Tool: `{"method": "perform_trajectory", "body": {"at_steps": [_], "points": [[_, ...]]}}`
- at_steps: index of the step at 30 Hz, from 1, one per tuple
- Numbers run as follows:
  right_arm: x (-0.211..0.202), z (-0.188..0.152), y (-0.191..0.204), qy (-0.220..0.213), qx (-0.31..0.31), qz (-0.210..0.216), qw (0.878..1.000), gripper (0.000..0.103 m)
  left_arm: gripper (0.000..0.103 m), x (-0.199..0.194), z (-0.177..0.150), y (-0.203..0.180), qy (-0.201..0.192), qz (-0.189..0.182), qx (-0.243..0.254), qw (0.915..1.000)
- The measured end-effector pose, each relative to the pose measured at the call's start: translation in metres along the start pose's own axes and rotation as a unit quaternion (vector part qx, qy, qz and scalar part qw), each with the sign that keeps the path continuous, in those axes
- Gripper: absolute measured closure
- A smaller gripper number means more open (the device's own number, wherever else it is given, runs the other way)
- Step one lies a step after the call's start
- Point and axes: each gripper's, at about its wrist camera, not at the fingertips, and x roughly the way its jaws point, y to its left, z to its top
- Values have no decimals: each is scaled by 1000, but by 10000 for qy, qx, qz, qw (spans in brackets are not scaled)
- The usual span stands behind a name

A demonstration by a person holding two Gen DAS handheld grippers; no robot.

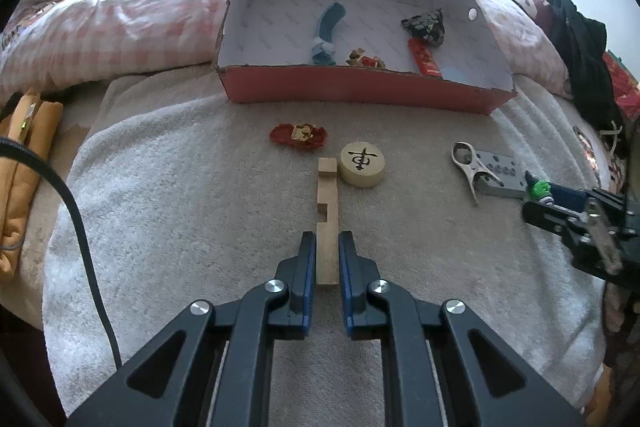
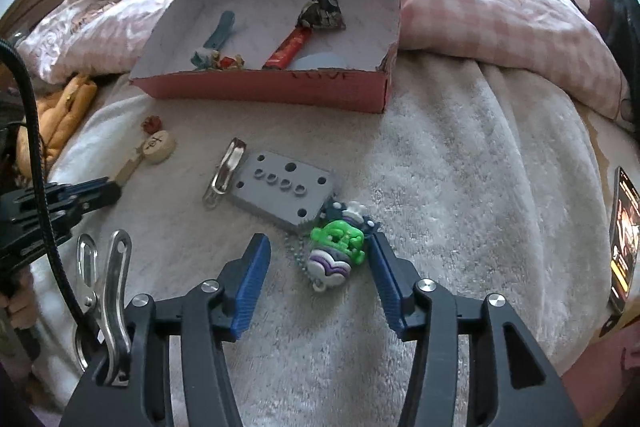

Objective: Organize objects
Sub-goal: 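Close the left gripper on the wooden block while the right grips the green toy keychain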

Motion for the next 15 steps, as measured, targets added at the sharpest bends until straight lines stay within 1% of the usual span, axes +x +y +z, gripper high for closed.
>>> {"method": "perform_trajectory", "body": {"at_steps": [4,6,7,8,10,12,15], "points": [[1,0,-4,-25,78,26,10000,51,93,-4,-1,1,-12,-110,-85,9999],[0,0,-7,-43,145,12,9999,59,93,-5,-2,1,-10,-149,-116,9998],[-1,-1,-9,-48,176,-110,9998,68,93,-6,-2,1,-16,-165,-120,9998],[-1,-1,-11,-56,226,-117,9997,71,93,-7,-2,1,-25,-178,-122,9998],[-4,-2,-17,-66,408,16,9991,73,93,-9,-3,0,-39,-200,-126,9997],[-6,-3,-20,-71,518,86,9986,74,93,-12,-4,-1,-64,-219,-133,9997],[-10,-5,-19,-77,557,100,9984,74,93,-17,-4,-2,-106,-237,-145,9996]]}}
